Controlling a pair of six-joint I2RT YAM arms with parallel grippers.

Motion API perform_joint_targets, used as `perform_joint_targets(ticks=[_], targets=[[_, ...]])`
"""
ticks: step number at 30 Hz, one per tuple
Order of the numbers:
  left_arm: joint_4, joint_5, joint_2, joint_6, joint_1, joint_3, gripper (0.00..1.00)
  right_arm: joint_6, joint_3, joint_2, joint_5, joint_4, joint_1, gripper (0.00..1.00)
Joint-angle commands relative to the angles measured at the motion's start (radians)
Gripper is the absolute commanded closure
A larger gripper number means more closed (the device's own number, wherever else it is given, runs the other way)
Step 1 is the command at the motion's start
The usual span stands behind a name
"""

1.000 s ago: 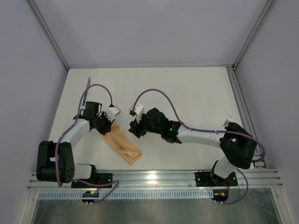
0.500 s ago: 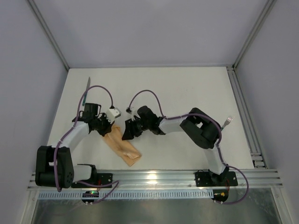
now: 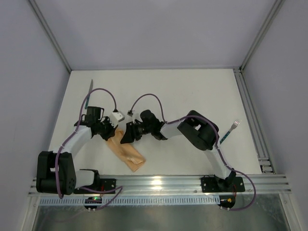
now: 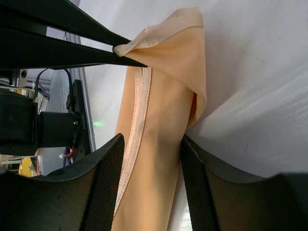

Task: Fold the napkin into a case and place the utensils inside
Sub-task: Turn over the smaller rectangle-folded napkin at the center of the board.

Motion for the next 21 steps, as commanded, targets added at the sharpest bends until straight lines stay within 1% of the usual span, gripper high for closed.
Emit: perform_joint_targets(ticks=[1,4,7,8,9,11,12,15,17,18,20,21], targets=[[0.006,0.031,-0.029,0.016,0.001,-0.007,1.00,0.025,0.006,0.081,0.023,-0.041,0.004,0.46],[0.004,0.031,-0.029,0.016,0.001,-0.008,1.00,0.043,0.012,0.104,0.020,-0.025,0.005,0.46],[0.007,0.029,-0.029,0.014,0.001,-0.007,1.00,0.049,0.015,0.118,0.017,-0.014,0.005,0.51],[0.007,0.031,-0.029,0.016,0.001,-0.008,1.00,0.049,0.015,0.120,0.017,-0.016,0.004,0.55],[0.007,0.031,-0.029,0.013,0.001,-0.007,1.00,0.048,0.017,0.121,0.016,-0.014,0.005,0.66],[0.006,0.028,-0.030,0.014,0.001,-0.008,1.00,0.045,0.017,0.117,0.020,-0.016,0.005,0.77],[0.006,0.029,-0.031,0.014,0.001,-0.008,1.00,0.035,0.014,0.104,0.025,-0.018,0.005,0.87],[-0.002,0.028,-0.031,0.017,0.001,-0.007,0.99,0.002,0.011,0.063,0.051,-0.046,0.004,0.96],[-0.035,0.037,-0.033,0.036,0.001,0.006,0.91,-0.020,0.011,0.035,0.085,-0.073,0.005,0.96],[-0.054,0.051,-0.037,0.044,0.001,0.013,0.81,-0.032,0.005,0.020,0.098,-0.099,0.005,0.96],[-0.098,0.075,-0.040,0.057,0.001,0.038,0.75,-0.073,-0.005,-0.037,0.150,-0.123,0.005,0.96],[-0.159,0.103,-0.043,0.076,0.001,0.070,0.68,-0.089,-0.017,-0.057,0.169,-0.149,0.005,0.96]])
